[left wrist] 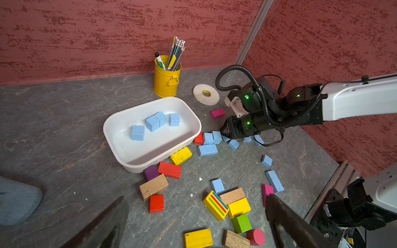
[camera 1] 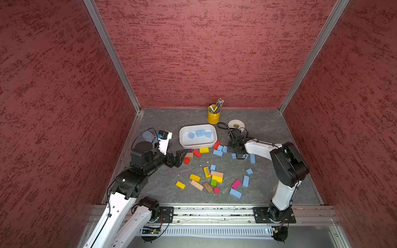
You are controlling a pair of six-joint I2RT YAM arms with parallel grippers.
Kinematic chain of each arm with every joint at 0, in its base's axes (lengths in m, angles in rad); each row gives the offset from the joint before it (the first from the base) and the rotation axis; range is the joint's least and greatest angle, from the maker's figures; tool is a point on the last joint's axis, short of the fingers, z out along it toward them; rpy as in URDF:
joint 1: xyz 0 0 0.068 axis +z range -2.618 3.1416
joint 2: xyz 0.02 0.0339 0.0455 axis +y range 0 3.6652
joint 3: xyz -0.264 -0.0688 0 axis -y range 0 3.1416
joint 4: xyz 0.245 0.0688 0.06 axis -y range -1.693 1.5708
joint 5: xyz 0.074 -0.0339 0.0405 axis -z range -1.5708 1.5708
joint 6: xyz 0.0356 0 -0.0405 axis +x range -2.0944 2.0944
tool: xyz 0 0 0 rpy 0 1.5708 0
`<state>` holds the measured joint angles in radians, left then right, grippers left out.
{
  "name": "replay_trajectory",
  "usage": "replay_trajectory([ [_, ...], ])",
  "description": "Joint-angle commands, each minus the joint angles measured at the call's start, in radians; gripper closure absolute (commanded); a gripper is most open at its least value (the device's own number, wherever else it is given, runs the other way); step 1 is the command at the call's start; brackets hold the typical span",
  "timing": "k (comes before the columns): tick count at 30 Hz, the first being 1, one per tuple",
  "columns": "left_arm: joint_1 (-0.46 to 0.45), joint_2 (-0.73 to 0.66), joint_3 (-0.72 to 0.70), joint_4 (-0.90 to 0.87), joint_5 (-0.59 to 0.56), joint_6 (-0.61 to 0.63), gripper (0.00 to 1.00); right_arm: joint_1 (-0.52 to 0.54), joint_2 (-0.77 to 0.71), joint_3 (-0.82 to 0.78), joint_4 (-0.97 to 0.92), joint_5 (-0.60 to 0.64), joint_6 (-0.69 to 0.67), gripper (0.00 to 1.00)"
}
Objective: Pick out the blue building blocks
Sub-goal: Pick up the building block from the center of the board, then place the building block in the storage box.
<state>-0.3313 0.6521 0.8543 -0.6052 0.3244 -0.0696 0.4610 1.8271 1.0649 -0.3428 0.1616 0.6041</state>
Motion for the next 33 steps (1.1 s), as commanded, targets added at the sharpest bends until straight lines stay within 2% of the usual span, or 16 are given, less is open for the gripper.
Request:
replay_trajectory([
  [1,-0.005,-0.012,-0.006,0.021,0.0,0.018,0.0,-0.004,-0.07,0.036,-0.019,0.019,0.01,0.81],
  [8,-0.003,-0.017,-0.006,0.018,-0.007,0.018,0.0,0.0,-0.13,0.122,-0.033,-0.033,-0.004,0.84],
  [15,-0.005,-0.018,-0.006,0.019,-0.008,0.017,0.0,0.034,-0.113,0.228,-0.027,-0.086,-0.007,0.85],
  [33,-0.004,-0.025,-0.008,0.021,-0.009,0.016,0.0,0.222,0.178,0.641,-0.109,-0.137,-0.033,0.87],
])
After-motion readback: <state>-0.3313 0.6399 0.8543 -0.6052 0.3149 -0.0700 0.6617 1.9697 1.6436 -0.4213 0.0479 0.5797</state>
